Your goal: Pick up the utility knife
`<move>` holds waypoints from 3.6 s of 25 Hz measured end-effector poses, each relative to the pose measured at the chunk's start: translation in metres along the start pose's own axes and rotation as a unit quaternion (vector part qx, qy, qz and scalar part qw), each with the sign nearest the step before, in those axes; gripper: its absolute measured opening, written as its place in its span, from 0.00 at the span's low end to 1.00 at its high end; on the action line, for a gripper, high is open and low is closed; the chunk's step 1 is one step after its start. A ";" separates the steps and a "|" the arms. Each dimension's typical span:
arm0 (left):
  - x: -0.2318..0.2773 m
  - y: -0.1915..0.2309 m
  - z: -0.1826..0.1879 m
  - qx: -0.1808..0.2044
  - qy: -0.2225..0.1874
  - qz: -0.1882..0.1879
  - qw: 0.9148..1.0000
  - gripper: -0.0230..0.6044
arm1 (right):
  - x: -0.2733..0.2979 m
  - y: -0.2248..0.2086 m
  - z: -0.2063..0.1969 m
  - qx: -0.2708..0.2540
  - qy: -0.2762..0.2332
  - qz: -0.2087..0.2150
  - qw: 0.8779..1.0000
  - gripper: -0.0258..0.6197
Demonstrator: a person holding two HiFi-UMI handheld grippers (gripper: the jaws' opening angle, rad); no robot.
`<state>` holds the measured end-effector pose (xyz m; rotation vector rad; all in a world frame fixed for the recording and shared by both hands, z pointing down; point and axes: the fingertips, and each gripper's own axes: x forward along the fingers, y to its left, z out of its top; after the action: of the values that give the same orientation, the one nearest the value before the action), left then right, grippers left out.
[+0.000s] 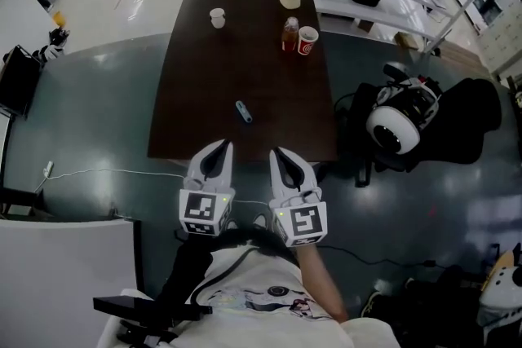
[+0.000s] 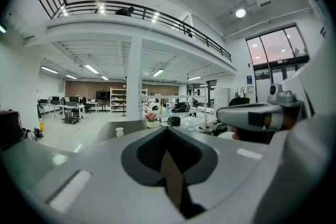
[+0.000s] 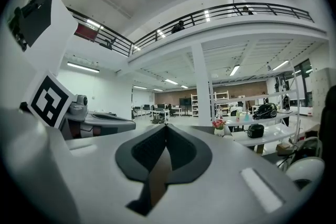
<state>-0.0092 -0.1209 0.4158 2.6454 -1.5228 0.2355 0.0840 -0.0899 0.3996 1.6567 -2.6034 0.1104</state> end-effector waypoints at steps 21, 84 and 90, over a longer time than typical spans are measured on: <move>0.109 0.059 0.013 -0.033 -0.002 -0.066 0.997 0.03 | 0.111 -0.027 0.011 -0.011 0.017 -0.021 1.000 0.04; 0.141 0.124 -0.273 -0.176 0.353 -0.042 0.918 0.03 | 0.242 -0.051 -0.354 0.110 0.451 0.042 0.885 0.22; 0.137 0.124 -0.277 -0.181 0.356 -0.041 0.916 0.03 | 0.237 -0.045 -0.366 0.063 0.464 0.024 0.883 0.20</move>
<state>-0.0748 -0.2594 0.7108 1.9893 -1.0740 0.7322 0.0268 -0.2905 0.7856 1.1202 -1.8959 0.8542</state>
